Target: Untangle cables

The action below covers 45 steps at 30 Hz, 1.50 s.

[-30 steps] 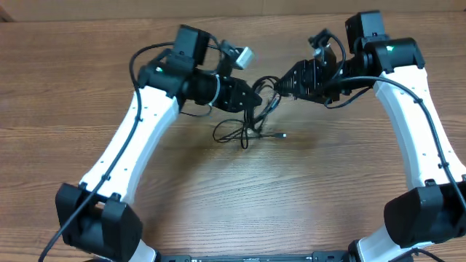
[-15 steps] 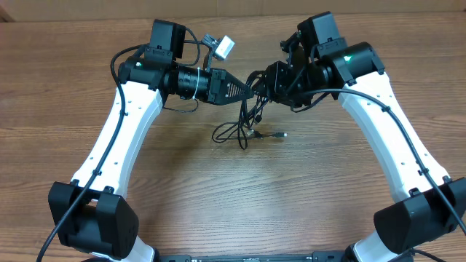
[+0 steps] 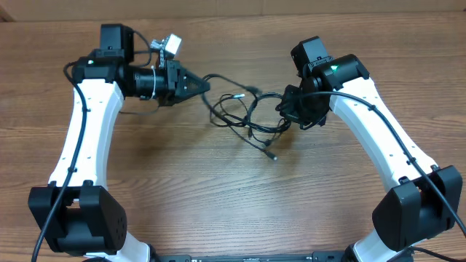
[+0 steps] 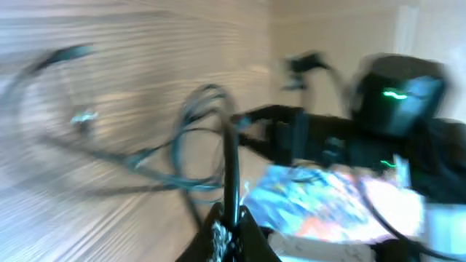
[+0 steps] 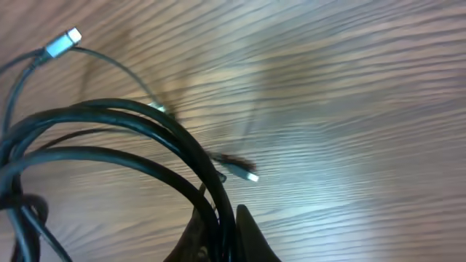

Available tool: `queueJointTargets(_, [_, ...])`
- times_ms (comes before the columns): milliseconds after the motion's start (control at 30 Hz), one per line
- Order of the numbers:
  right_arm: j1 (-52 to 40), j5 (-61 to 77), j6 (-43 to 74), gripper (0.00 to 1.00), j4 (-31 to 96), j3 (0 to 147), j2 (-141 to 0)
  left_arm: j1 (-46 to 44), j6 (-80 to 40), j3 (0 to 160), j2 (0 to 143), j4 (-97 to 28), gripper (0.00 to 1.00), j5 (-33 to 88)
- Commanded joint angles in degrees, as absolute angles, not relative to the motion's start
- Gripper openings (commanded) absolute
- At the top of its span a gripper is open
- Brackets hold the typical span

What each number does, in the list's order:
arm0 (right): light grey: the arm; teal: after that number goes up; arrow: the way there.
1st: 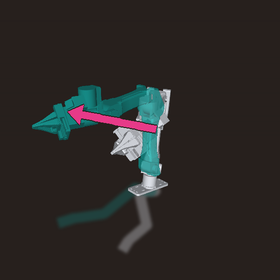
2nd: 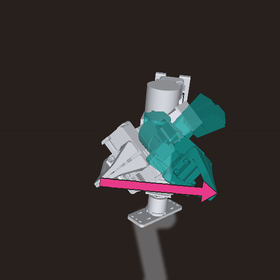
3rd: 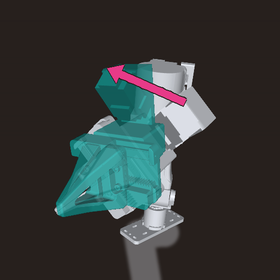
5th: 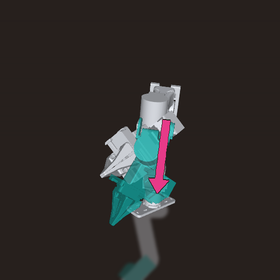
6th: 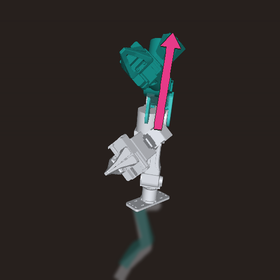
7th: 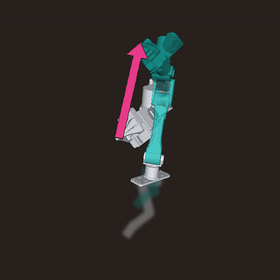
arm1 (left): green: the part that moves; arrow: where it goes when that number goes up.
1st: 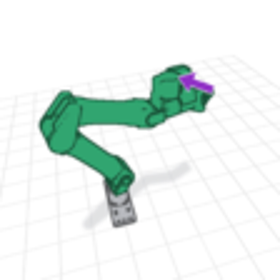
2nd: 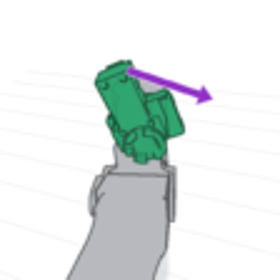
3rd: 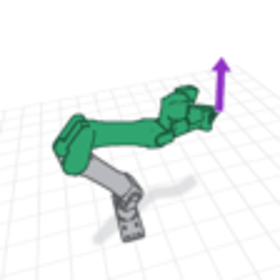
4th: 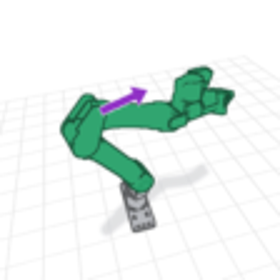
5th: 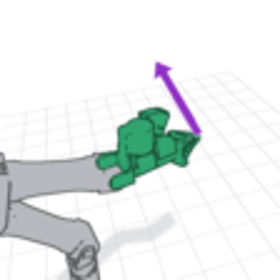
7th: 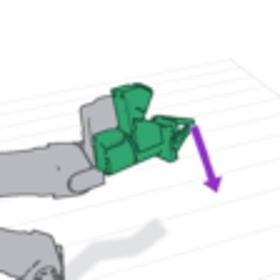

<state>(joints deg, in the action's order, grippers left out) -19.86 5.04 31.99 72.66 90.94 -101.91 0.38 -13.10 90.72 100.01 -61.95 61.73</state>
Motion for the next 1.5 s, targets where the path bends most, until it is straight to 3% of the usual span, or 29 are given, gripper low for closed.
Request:
queueJointTargets(0, [-18.90, -7.51, 29.74, 0.04, 75.57, 90.00, -102.06, 1.06, -12.10, 90.80, 99.59, -65.12, 0.04, 42.57])
queueJointTargets(133, [-18.76, -22.00, 32.86, 0.04, 80.95, 90.00, -102.04, 1.65, -18.28, 90.80, 99.59, -67.75, 0.04, 28.73])
queueJointTargets(267, [-17.04, -22.13, 33.12, 0.04, 81.14, 90.08, -101.84, 3.18, -18.50, 90.85, 99.50, -70.22, 0.04, 23.33])
queueJointTargets(367, [-16.14, -14.06, 26.65, 0.04, 78.32, 90.30, -100.29, 4.25, -19.05, 90.87, 99.20, -72.16, 0.04, 23.42])
queueJointTargets(467, [-16.05, 8.60, 13.28, 0.04, 73.49, 92.79, -95.59, 4.45, -18.96, 90.87, 98.63, -72.58, 0.04, 25.21])
queueJointTargets(633, [-16.99, 31.66, 8.86, 0.04, 68.58, 94.39, -90.85, 2.39, -10.68, 90.87, 98.61, -70.76, 0.06, 36.07])
queueJointTargets(700, [-17.80, 36.23, 8.73, 0.04, 67.42, 94.41, -90.17, 0.84, -8.86, 90.85, 98.61, -69.45, 0.13, 39.57])
queueJointTargets(733, [-18.33, 37.93, 8.64, 0.04, 66.85, 94.43, -90.02, -0.36, -8.73, 90.85, 98.61, -68.53, 0.21, 41.56])
queueJointTargets(767, [-18.92, 39.57, 8.67, 0.04, 66.17, 94.43, -90.00, -2.07, -8.73, 90.85, 98.63, -67.46, 0.37, 44.69])
queueJointTargets(800, [-19.16, 40.05, 8.64, 0.04, 66.02, 94.48, -90.00, -2.92, -8.71, 90.85, 98.63, -66.96, 0.47, 46.50])
queueJointTargets(900, [-19.55, 42.11, 8.64, 0.04, 66.08, 94.48, -90.00, -6.98, -8.60, 90.85, 98.65, -62.15, 0.63, 50.68])
queueJointTargets(1033, [-19.55, 43.81, 6.94, 0.04, 66.54, 94.50, -89.71, -10.09, -13.02, 90.85, 99.39, -55.40, 0.72, 50.39])
queueJointTargets(1167, [-19.55, 43.81, 6.96, 0.04, 66.41, 94.59, -88.42, -11.75, -20.38, 90.85, 101.30, -50.19, 0.75, 48.56])
queueJointTargets(1467, [-19.44, 40.12, 9.21, 0.04, 66.78, 94.59, -85.82, -16.71, -21.10, 90.85, 106.24, -48.07, 0.66, 47.64])
